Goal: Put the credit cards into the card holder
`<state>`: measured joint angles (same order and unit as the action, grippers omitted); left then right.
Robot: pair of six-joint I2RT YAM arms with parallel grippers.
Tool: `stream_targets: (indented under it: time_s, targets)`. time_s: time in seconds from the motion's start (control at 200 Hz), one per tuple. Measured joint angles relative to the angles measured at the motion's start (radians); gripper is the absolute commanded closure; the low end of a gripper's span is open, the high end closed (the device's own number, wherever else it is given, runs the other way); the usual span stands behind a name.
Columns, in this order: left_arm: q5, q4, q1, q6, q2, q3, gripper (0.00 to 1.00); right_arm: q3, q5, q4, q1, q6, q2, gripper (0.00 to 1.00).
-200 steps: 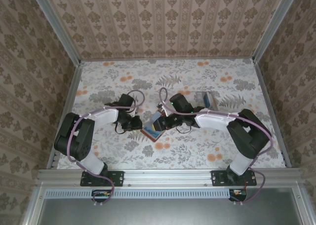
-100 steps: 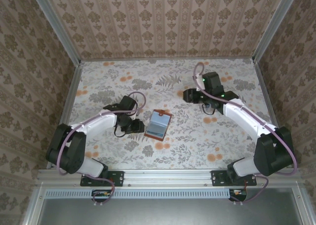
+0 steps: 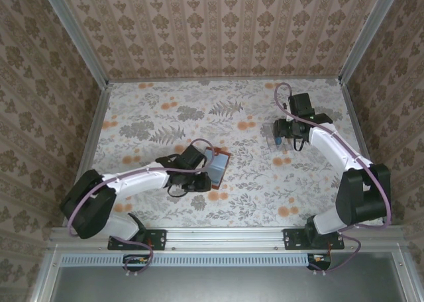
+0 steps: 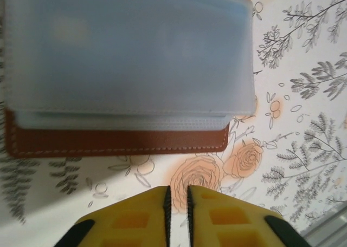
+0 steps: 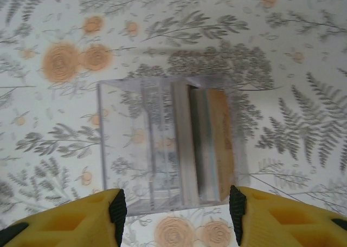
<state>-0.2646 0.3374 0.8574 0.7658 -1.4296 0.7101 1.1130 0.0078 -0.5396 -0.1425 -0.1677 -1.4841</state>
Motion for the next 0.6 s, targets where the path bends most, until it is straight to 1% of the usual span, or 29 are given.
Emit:
stream_targets:
  time_s: [0.09,0.18,0.29,0.42,0.6]
  targets:
    - [0.021,-0.035,0.002,0.023,-0.039,-0.005,0.89,0.000,-0.062,0.000,0.000,0.008,0.000,0.44]
    - [0.035,-0.046,-0.010,0.031,-0.074,-0.006,0.94,0.000,-0.077,-0.003,-0.001,0.010,0.000,0.43]
    - [0.038,-0.047,-0.028,0.031,-0.089,-0.004,0.95,0.001,-0.063,-0.018,0.000,0.013,0.000,0.40]
    - [0.037,-0.046,-0.044,0.026,-0.089,-0.004,0.96,0.009,-0.018,-0.039,0.000,0.014,-0.011,0.39]
    - [0.027,-0.037,-0.127,-0.007,-0.090,-0.003,0.97,0.018,0.023,-0.049,0.000,0.016,-0.039,0.38]
